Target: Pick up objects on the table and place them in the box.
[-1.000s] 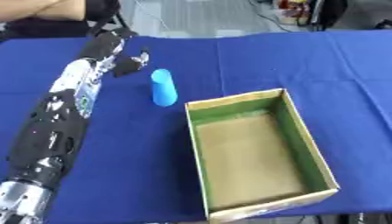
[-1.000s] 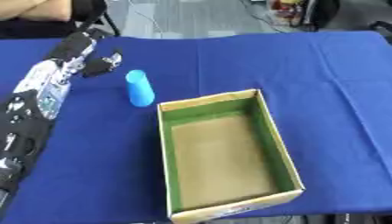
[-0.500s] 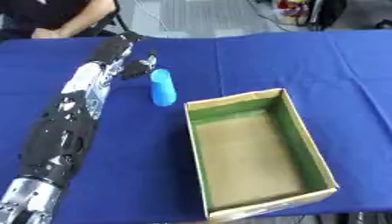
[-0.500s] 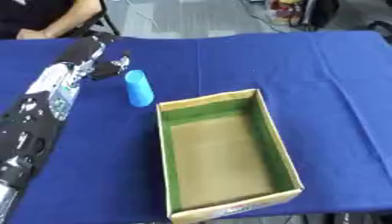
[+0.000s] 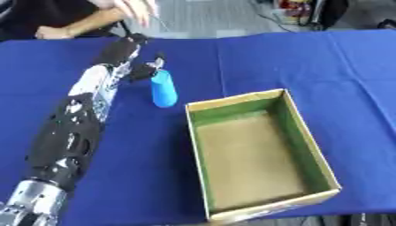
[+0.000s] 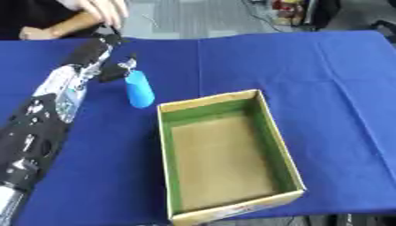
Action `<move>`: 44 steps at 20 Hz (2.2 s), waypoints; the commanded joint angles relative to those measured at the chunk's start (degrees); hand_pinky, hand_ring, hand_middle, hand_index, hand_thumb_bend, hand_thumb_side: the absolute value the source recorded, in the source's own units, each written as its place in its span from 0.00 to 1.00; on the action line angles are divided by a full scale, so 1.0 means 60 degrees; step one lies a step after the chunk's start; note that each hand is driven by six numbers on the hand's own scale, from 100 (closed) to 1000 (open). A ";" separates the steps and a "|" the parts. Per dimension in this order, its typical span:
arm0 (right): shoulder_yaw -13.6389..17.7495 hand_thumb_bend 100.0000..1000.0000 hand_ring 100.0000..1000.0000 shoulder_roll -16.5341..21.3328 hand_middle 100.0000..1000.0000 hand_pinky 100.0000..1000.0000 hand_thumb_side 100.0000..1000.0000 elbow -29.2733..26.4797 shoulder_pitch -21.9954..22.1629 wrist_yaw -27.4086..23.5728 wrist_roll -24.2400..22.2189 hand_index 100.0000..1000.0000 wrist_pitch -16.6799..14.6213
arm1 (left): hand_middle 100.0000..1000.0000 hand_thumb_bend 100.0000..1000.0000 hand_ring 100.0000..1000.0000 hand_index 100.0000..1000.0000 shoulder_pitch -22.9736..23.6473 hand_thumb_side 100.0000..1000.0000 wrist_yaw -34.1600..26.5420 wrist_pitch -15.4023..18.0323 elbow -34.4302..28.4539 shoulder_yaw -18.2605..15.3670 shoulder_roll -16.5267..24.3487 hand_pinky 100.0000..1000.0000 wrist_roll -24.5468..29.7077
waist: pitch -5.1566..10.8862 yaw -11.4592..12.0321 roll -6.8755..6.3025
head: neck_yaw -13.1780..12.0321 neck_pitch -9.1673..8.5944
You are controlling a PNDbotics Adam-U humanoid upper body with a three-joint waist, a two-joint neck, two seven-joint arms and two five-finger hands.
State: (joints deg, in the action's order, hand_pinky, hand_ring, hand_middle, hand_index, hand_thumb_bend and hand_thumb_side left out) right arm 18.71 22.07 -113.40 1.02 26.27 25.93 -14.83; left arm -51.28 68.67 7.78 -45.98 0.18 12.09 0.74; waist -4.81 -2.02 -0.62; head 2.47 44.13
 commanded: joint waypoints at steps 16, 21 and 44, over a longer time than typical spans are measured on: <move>0.0062 0.00 0.71 0.0117 0.85 0.81 0.83 -0.0199 -0.0151 -0.0038 0.0000 0.94 0.0004 | 0.89 1.00 0.91 0.93 -0.0268 0.91 0.0029 0.0081 -0.0048 0.0042 0.0006 0.84 0.0031 | 0.0130 -0.0042 0.0022 | -0.0075 -0.0027; 0.0057 0.00 0.71 0.0118 0.85 0.81 0.83 -0.0199 -0.0154 -0.0036 0.0001 0.94 -0.0001 | 0.88 1.00 0.91 0.93 -0.0294 0.91 0.0167 0.0080 0.0025 0.0065 0.0015 0.84 0.0068 | 0.0126 -0.0051 0.0019 | -0.0076 -0.0034; 0.0048 0.00 0.71 0.0102 0.85 0.81 0.83 -0.0199 -0.0175 -0.0052 -0.0015 0.94 -0.0020 | 0.87 1.00 0.92 0.93 -0.0035 0.96 0.0542 0.0308 0.0701 0.0106 -0.0291 0.84 0.0274 | 0.0103 -0.0089 0.0018 | -0.0041 -0.0006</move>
State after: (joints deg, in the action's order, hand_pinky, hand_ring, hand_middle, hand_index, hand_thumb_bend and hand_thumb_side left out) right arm 18.70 22.04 -113.40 0.59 26.26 25.94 -14.86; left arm -50.64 71.77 9.57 -41.29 0.57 10.00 2.20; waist -4.82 -2.42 -0.63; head 2.47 44.15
